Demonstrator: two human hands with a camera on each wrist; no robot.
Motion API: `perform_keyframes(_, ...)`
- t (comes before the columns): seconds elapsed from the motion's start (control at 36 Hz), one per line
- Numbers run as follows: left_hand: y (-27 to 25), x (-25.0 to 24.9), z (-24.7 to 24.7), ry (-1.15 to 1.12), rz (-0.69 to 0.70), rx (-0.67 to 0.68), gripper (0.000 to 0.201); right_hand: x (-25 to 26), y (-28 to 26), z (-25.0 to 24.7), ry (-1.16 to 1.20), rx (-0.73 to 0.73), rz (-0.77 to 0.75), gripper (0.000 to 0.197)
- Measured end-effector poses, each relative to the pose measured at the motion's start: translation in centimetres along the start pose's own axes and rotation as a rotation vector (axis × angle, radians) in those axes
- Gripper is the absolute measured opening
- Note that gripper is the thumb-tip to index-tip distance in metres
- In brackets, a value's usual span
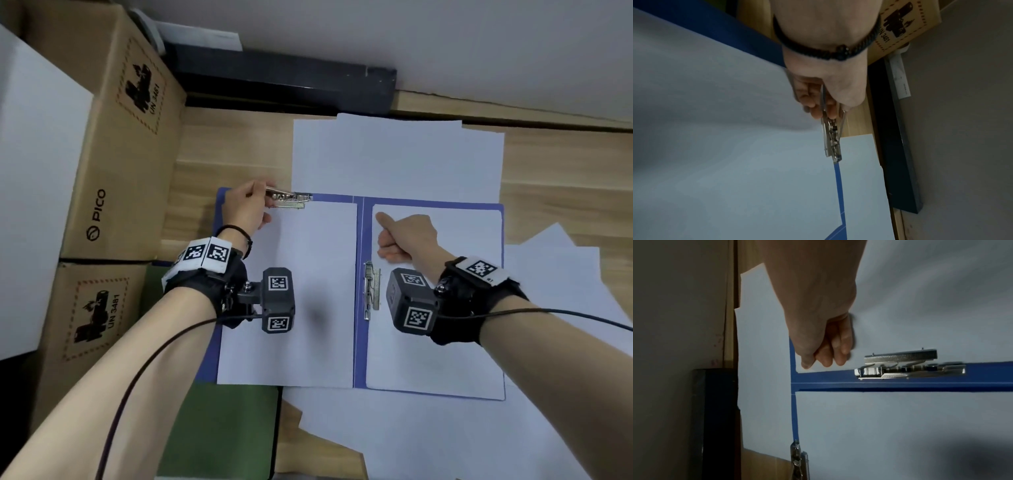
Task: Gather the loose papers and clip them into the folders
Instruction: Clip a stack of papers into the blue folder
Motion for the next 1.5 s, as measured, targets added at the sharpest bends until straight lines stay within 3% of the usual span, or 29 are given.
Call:
perform_keyframes(0.08, 0.5, 0.4, -0.2, -0.023, -0.056, -0.050, 0.023, -0.1, 0.0, -0.1, 0.023, 0.004, -0.018, 0.043)
perform_keyframes(0.14, 0.8, 0.7, -0.5, -0.030, -0.086, -0.076, 0.029, 0.0, 0.0, -0.1, 0.033, 0.001, -0.033, 0.043)
perform_keyframes(0.22, 0.8, 1.1, -0.9, 0.006, -0.059, -0.088, 0.032, 0.1, 0.0, 0.1, 0.042, -0.012, -0.038, 0.042)
perform_keyframes(0.33, 0.7, 1.8, -0.6, 0.020, -0.029, -0.125, 0.021, 0.0, 0.1, 0.1, 0.057, -0.027, -0.044, 0.042)
perform_keyframes(0.72, 0.4, 1.2, -0.8, -0.040, -0.038, -0.044, 0.007, -0.6, 0.2, 0.0, 0.089, 0.007, -0.001, 0.034)
perform_keyframes(0.86, -1.0, 1.7, -1.6, -0.129, 0.004, -0.012, 0.025, -0.7, -0.5, 0.1, 0.076, 0.098, 0.004, 0.025)
perform_keyframes(1.03, -4.1, 4.1, -4.3, -0.137, -0.046, -0.208, 0.041, -1.2, -2.0, 0.4, 0.016, 0.133, -0.105, 0.008)
perform_keyframes(1.14, -6.1, 6.0, -5.5, -0.079, -0.108, -0.182, 0.043, -2.2, -3.1, 0.1, -0.055, 0.154, -0.137, 0.004)
perform_keyframes(1.28, -8.4, 7.5, -5.9, -0.033, -0.134, -0.146, 0.046, -3.7, -4.0, -0.8, -0.051, 0.193, -0.090, 0.028)
perform_keyframes(1.39, -9.6, 8.1, -6.1, -0.026, -0.174, -0.190, 0.053, -4.7, -4.7, -1.6, -0.039, 0.174, -0.074, 0.014)
perform_keyframes(1.44, -9.7, 8.3, -5.8, -0.015, -0.182, -0.179, 0.047, -5.1, -5.1, -2.0, -0.031, 0.193, -0.057, 0.008)
perform_keyframes(1.5, -9.8, 8.3, -5.5, -0.043, -0.167, -0.191, 0.023, -5.5, -5.4, -2.4, -0.021, 0.215, -0.030, 0.006)
Point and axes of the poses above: each hand's wrist, its own y-axis towards the middle knuckle, its own z-axis out of the palm, x = y × z, the point moved 4 cm from there along y, towards the middle knuckle, and after that the axes turned 12 degrees about y, right-handed, at the moved point
